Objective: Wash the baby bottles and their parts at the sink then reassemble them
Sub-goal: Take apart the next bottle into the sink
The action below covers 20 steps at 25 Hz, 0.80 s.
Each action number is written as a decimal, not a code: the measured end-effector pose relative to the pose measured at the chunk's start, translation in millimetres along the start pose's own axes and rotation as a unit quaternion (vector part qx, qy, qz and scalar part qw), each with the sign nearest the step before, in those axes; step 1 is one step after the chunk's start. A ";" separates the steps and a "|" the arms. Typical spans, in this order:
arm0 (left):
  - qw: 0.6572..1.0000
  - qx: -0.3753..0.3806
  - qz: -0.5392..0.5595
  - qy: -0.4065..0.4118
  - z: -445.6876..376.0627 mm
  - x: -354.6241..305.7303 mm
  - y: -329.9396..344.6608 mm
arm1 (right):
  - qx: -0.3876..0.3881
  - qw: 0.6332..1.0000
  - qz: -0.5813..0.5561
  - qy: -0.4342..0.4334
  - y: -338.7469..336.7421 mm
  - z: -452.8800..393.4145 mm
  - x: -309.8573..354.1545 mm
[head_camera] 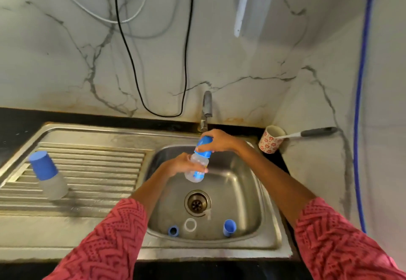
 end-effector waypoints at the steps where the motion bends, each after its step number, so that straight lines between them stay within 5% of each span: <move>1: 0.998 0.000 -0.056 -0.006 -1.2 1.0 -1.0 | 0.039 0.999 -0.031 -0.015 -1.8 6.6 -5.1; 6: 0.974 -0.078 -0.211 0.025 -4.9 -9.3 16.4 | 0.104 0.983 0.027 0.146 14.1 11.3 -29.3; 8: 0.970 -0.056 -0.234 0.013 -7.9 -3.1 22.8 | 0.127 0.986 0.009 0.109 17.4 9.7 -35.3; 12: 0.962 -0.057 -0.266 0.000 -10.1 13.6 29.5 | 0.040 0.988 -0.075 0.129 17.0 10.5 -44.7; 15: 0.963 -0.048 -0.265 0.011 -14.6 10.4 35.7 | 0.172 0.962 0.016 0.212 40.0 7.5 -57.2; 20: 0.969 -0.013 -0.241 -0.044 -10.0 48.5 18.2 | 0.081 0.993 0.038 0.080 22.8 1.8 -76.9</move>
Point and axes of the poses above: each hand's wrist, its own z-axis away from the middle knuckle, its own y-axis out of the palm, x = y × z, the point moved 3 cm from there along -z, towards the middle knuckle, and after that the axes turned 6 degrees about z, right-handed, at the moved point
